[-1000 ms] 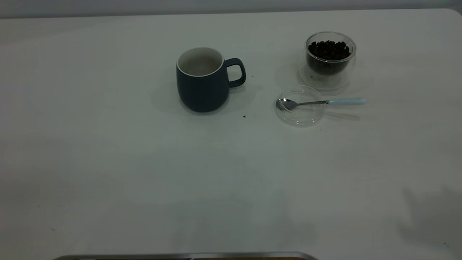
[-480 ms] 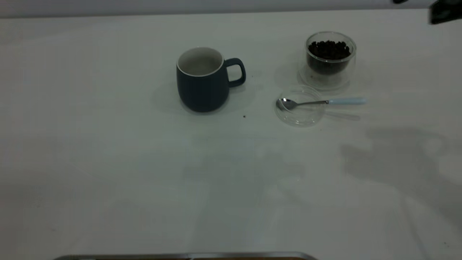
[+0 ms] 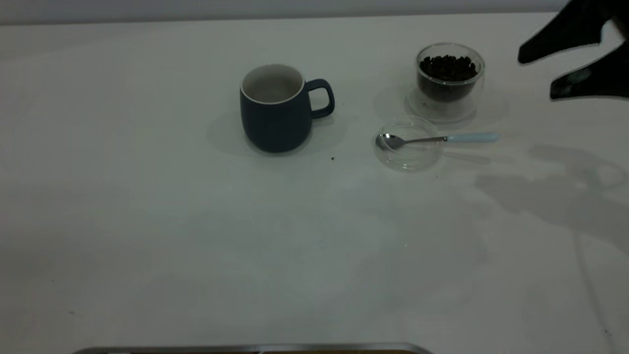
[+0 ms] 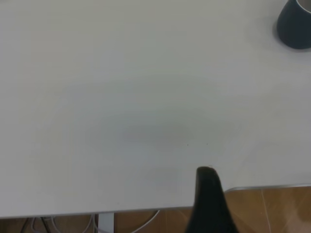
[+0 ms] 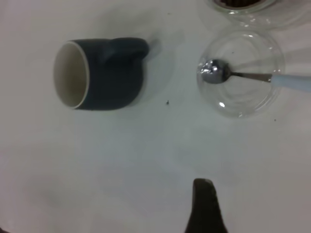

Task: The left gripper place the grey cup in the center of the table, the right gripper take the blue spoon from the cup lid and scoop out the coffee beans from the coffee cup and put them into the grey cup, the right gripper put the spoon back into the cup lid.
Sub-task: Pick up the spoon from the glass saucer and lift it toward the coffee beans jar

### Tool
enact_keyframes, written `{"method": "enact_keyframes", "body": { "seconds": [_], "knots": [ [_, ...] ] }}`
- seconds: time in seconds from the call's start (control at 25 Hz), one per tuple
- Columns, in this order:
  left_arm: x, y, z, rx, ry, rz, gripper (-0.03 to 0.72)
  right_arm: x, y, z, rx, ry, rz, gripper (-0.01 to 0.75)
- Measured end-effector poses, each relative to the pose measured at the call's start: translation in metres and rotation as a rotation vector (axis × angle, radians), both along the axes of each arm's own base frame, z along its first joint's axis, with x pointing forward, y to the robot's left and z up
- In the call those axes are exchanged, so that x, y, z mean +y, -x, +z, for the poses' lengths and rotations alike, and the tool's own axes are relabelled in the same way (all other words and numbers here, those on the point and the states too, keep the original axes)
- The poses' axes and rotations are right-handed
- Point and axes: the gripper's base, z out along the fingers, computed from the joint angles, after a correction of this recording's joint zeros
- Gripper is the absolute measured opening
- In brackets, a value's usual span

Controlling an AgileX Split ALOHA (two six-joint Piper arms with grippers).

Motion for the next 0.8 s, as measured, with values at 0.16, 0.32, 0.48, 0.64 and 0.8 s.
{"method": "enact_keyframes", "body": {
  "seconds": [0.16, 0.32, 0.48, 0.64, 0.8],
  "knots": [
    [0.000, 0.000, 0.000, 0.000, 0.000, 0.000, 0.592, -0.001, -0.007, -0.033, 0.010, -0.027, -0.042, 0.588],
    [0.000, 0.000, 0.000, 0.000, 0.000, 0.000, 0.592, -0.001, -0.008, -0.065, 0.030, -0.045, -0.073, 0.588],
    [0.000, 0.000, 0.000, 0.000, 0.000, 0.000, 0.592, -0.004, -0.015, -0.089, 0.055, -0.069, -0.079, 0.588],
    [0.000, 0.000, 0.000, 0.000, 0.001, 0.001, 0.592, -0.005, -0.024, -0.108, 0.064, -0.093, -0.053, 0.588],
    [0.000, 0.000, 0.000, 0.000, 0.001, 0.001, 0.592, -0.004, -0.032, -0.121, 0.059, -0.106, -0.006, 0.588]
  ]
}}
